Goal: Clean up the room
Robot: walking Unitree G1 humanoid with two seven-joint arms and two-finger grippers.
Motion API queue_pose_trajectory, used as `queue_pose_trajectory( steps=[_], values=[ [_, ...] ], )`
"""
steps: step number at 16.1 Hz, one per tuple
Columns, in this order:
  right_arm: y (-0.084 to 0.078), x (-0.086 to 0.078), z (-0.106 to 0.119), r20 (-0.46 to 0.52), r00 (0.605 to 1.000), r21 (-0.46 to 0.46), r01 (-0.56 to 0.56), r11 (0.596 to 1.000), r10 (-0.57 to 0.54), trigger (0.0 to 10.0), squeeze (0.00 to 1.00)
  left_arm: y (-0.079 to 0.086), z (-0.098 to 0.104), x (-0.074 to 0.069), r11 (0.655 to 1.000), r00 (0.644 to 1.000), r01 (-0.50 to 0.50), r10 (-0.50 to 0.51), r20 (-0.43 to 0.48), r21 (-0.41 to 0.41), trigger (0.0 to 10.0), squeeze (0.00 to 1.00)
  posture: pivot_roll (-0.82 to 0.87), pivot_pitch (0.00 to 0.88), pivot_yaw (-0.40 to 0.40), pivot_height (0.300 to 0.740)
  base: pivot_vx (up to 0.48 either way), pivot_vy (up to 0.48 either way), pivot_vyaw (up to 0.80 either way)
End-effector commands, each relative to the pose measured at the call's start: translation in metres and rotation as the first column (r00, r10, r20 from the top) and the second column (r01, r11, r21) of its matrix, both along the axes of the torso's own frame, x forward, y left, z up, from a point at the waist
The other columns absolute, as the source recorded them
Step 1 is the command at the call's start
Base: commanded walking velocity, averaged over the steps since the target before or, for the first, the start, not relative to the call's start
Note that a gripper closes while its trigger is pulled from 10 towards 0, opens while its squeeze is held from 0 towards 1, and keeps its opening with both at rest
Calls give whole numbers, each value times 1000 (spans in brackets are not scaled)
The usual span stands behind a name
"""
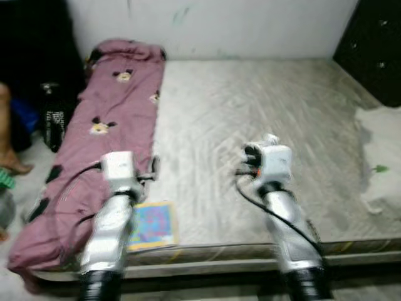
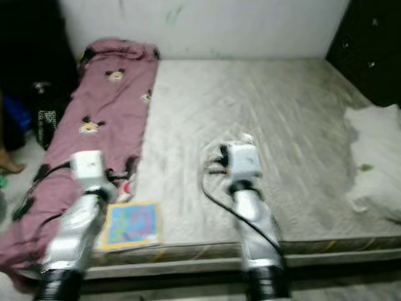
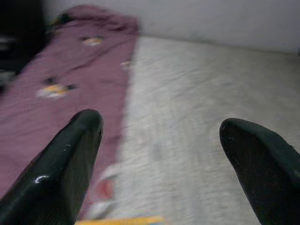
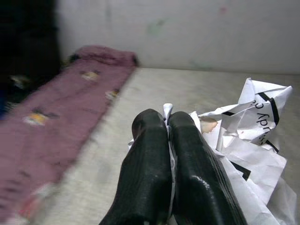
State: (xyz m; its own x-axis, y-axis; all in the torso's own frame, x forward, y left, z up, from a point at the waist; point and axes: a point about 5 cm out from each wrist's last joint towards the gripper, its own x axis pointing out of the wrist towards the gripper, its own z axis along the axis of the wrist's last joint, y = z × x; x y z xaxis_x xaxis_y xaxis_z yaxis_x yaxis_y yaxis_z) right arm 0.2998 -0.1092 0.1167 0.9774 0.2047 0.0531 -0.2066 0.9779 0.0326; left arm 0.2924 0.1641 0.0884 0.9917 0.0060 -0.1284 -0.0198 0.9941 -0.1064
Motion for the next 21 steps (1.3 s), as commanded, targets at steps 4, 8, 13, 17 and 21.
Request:
queue_pose_trajectory(
  steps=[4,8,13,17,21],
  values=[
    [-4,-1,0,2,1000,-10,1,1000,-1,10000,0,-7,3,3,1000,1000,12,-12,7,-11,10000,0,28,0,19,740,0,480,0],
    [-3,0,0,3,1000,-4,-10,1000,10,10000,0,-7,3,3,1000,1000,16,-15,7,-12,10000,0,26,0,22,740,0,480,0],
    [-3,0,0,2,1000,-11,-11,1000,11,10000,0,-9,3,4,1000,1000,19,-19,7,-15,10000,0,25,0,19,740,0,480,0],
    [-1,0,0,2,1000,-8,-24,1000,24,10000,0,-10,3,3,1000,1000,12,-12,5,-20,10000,0,29,0,14,740,0,480,0],
    [1,0,0,4,999,-2,-39,999,39,10000,0,-11,5,3,1000,999,15,-14,29,-27,10000,0,29,0,13,740,0,420,0]
  ],
)
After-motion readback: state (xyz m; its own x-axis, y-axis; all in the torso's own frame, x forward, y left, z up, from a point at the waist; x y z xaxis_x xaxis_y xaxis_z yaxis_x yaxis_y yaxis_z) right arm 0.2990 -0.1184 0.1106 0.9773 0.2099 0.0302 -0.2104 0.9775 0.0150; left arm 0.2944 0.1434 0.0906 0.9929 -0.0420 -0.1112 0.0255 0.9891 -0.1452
